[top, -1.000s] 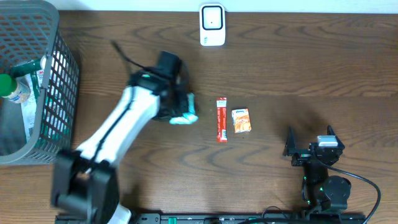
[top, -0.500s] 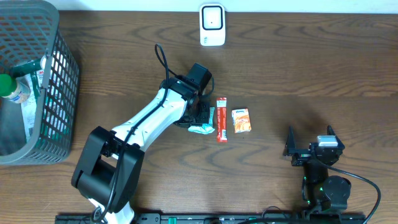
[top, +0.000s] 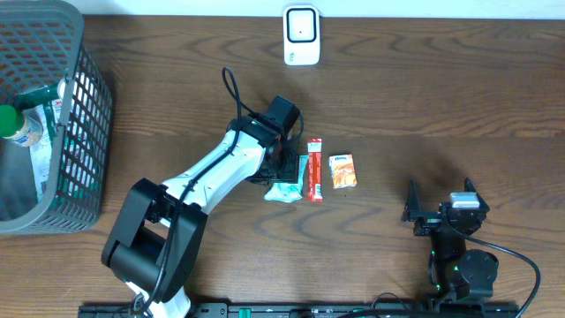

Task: Scan the item barcode
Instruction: 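Lift the wipes pack and carry it toward the scanner area, then lower the wipes pack left of the red packet and open the left gripper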

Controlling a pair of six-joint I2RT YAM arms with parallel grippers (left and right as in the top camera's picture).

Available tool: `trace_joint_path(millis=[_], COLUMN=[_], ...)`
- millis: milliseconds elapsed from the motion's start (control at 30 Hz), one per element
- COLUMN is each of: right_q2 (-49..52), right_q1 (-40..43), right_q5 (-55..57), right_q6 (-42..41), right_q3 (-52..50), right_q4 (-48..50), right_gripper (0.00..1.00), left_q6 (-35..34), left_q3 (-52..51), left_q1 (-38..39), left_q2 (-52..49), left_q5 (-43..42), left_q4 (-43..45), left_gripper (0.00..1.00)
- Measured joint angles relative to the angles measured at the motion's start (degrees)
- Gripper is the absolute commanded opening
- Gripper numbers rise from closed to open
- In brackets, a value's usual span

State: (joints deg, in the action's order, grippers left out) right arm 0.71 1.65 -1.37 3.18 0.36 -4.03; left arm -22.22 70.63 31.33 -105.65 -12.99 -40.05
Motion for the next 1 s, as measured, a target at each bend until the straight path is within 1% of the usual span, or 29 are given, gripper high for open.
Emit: trace_joint_path(millis=[200,233,267,300,333,367,600,867,1000], right_q2=[0.00,0.00,0.00,0.00,0.00,0.00,0.00,0.00,0.00], right_q1=[0.00,0.00,0.00,0.00,0.00,0.00,0.00,0.00,0.00], right_q5=[0.02,0.00,0.02,0.00,0.02,0.00,0.02,0.02,0.02], right_q6=[0.02,0.02,0.00,0.02,0.02,0.02,0.02,0.02,0.02], right_q3=[0.00,0.00,0.00,0.00,0.00,0.00,0.00,0.00,0.00], right_q4=[0.00,0.00,-0.02,0.00,0.00,0.00,-0.02,0.00,0.00], right_gripper=[0.99,0.99,0.99,0.99,0.99,0.99,0.99,0.99,0.99], left_q6=[1.18,1.40,1.62,1.42,1.77,1.99,2.78,2.78,2.78], left_q3=[1.09,1.44,1.70,1.88,2.08,2.32,1.60,-1.07,-1.07], left_q1=[-0.13,-0.15,-0.15,-0.15,-0.15,-0.15,-0.15,-0.15,-0.52], left_q2=[0.79,1.42,2.23,2.82,3.48,4.20,3.89,-2.29,-3.13], left_q5=[0.00,0.04,0.22,0.55,0.96,1.42,1.97,1.99,1.18], left_q4=[-0.39,-0.22,-0.02,0.02,0.02,0.00,0.09,1.42,1.68], left_gripper=[0.66,0.62,0.45,0.32,0.14,0.08,0.08,0.07,0.07])
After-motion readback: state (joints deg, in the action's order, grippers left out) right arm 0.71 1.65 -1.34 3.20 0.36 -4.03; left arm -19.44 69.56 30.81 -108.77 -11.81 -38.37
